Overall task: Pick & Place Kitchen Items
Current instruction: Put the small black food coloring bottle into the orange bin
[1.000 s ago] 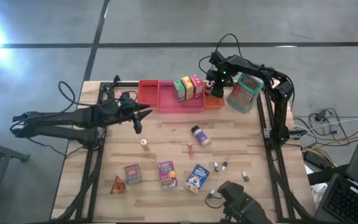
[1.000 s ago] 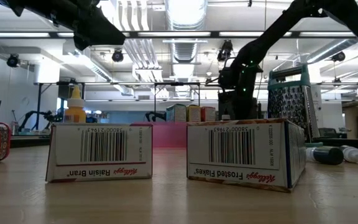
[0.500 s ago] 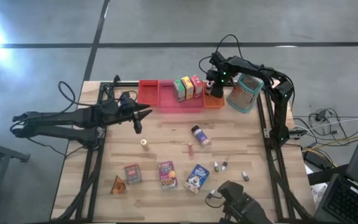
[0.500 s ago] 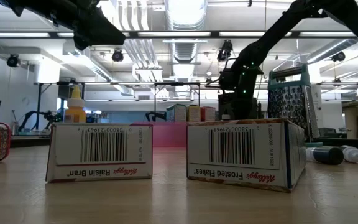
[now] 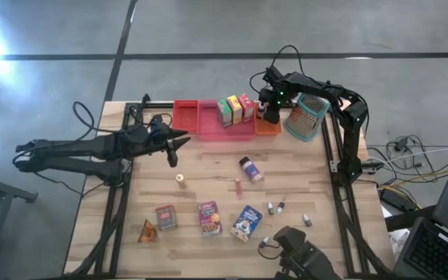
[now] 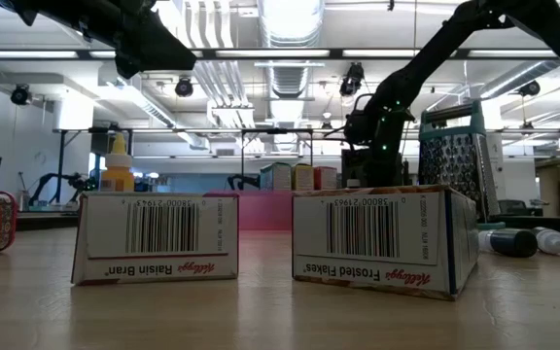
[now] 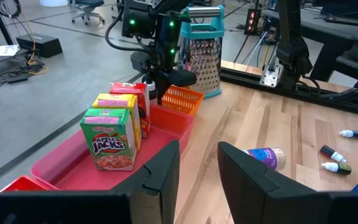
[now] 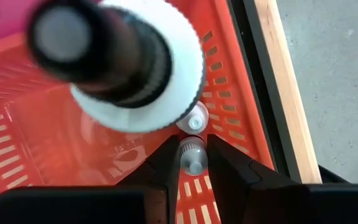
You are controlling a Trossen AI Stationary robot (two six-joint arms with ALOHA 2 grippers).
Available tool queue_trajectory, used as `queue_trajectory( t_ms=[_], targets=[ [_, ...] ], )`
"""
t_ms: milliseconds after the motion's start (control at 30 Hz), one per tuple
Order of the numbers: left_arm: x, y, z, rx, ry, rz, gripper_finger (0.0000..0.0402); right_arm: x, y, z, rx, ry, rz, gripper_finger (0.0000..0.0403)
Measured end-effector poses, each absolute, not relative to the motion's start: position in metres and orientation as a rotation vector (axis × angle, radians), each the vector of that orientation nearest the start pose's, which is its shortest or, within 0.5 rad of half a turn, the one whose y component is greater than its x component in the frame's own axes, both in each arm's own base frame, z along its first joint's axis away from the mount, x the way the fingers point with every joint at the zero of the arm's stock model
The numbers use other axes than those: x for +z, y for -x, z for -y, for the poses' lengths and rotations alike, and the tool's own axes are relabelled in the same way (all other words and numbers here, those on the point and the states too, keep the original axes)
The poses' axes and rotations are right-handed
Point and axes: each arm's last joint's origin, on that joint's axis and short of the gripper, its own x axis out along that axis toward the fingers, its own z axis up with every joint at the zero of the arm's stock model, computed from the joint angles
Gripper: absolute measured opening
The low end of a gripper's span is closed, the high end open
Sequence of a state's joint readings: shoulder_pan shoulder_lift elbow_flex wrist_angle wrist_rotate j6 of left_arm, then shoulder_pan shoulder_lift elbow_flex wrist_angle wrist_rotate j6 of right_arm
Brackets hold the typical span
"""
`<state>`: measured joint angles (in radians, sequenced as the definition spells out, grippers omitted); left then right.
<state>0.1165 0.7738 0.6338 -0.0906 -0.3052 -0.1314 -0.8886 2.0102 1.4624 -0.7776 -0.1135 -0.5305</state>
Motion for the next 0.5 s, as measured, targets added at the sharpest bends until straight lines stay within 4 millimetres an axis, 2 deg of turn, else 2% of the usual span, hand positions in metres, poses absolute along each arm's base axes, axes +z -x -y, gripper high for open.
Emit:
queue_trajectory(
  t_ms=[500],
  targets=[
    [0.2914, -0.1728, -0.0290, 0.434, 0.107, -0.203, 0.0116, 0.1787, -0.2513, 0.3043, -0.323, -0.194, -1.285, 0.0137]
  ],
)
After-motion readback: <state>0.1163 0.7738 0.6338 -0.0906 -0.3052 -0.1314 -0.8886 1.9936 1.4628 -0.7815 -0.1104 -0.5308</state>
